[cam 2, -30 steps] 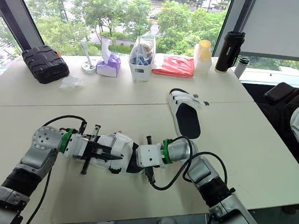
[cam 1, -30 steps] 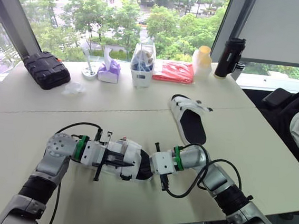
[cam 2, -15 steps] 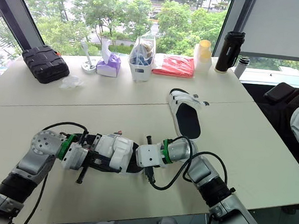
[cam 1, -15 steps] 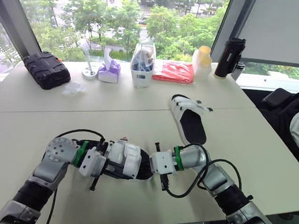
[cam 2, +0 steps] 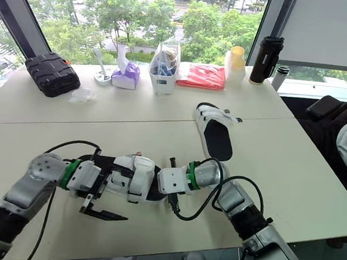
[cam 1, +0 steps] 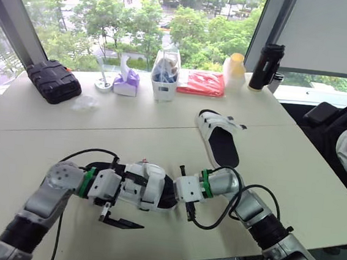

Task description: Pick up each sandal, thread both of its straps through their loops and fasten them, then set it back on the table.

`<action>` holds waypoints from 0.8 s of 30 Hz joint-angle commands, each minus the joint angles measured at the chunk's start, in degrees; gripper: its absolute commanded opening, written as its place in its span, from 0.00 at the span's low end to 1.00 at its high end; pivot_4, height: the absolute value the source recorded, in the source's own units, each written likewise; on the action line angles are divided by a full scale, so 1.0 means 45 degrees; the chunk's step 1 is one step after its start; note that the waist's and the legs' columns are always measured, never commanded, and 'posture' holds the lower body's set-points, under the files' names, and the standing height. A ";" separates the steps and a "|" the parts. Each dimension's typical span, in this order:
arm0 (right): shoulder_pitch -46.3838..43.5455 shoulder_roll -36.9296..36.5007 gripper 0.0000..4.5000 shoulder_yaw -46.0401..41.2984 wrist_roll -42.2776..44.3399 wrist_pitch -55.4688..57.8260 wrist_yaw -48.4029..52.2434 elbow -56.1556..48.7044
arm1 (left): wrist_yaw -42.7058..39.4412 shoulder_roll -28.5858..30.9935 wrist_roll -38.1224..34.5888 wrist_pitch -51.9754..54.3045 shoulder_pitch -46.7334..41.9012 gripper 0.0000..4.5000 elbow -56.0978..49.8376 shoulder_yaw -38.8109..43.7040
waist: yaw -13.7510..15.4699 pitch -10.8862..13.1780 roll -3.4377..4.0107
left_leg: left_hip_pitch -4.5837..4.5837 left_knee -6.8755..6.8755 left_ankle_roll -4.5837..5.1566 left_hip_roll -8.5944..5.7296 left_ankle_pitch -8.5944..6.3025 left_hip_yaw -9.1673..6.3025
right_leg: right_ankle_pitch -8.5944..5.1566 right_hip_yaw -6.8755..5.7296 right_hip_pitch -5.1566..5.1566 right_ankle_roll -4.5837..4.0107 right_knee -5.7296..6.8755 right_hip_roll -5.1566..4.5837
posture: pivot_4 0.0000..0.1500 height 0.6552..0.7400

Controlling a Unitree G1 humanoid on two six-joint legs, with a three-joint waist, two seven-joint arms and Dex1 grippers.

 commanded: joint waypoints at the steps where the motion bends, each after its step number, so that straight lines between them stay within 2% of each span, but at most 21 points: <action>1: 0.0503 -0.0136 0.00 0.1061 -0.0736 0.0267 0.0563 0.0827 | 0.0283 0.0515 -0.1005 0.0925 0.0652 0.99 -0.1191 0.0924 | 0.0015 0.0001 0.0002 | -0.0001 -0.0003 0.0001 0.0002 0.0000 -0.0001 | -0.0001 0.0000 -0.0002 -0.0001 -0.0001 0.0000 | 1.00 1.00; 5: 0.0500 -0.0141 0.00 0.1043 -0.0748 0.0222 0.0543 0.0899 | 0.0506 0.1217 -0.1730 0.1817 0.2381 0.99 -0.2237 0.1963 | 0.0001 0.0004 0.0002 | -0.0001 -0.0002 0.0001 0.0006 -0.0001 0.0002 | -0.0021 0.0001 -0.0003 -0.0035 0.0000 0.0000 | 1.00 1.00; 10: 0.0473 -0.0116 0.00 0.1035 -0.0764 0.0199 0.0518 0.0950 | 0.0760 0.1209 -0.1462 0.1865 0.3962 0.99 -0.2705 0.2165 | 0.0029 0.0003 0.0001 | 0.0001 -0.0002 0.0001 0.0010 -0.0001 0.0001 | -0.0025 -0.0001 0.0005 -0.0040 -0.0002 -0.0002 | 1.00 1.00; 18: 0.0473 -0.0155 0.00 0.1033 -0.0764 0.0181 0.0545 0.0943 | 0.1695 -0.0171 0.0025 0.0679 0.3846 0.99 -0.1305 0.1502 | 0.0040 0.0001 0.0005 | 0.0002 -0.0001 0.0000 0.0003 -0.0001 0.0001 | -0.0026 -0.0006 0.0007 -0.0044 -0.0002 -0.0002 | 1.00 1.00; 24: 0.0508 -0.0267 0.00 0.1007 -0.0769 0.0148 0.0589 0.0893 | 0.1849 -0.0548 0.0362 0.0547 0.3867 0.99 -0.0858 0.1232 | 0.0045 0.0001 0.0005 | 0.0001 -0.0002 0.0000 0.0005 -0.0001 0.0000 | -0.0025 -0.0005 0.0006 -0.0045 -0.0003 -0.0003 | 1.00 1.00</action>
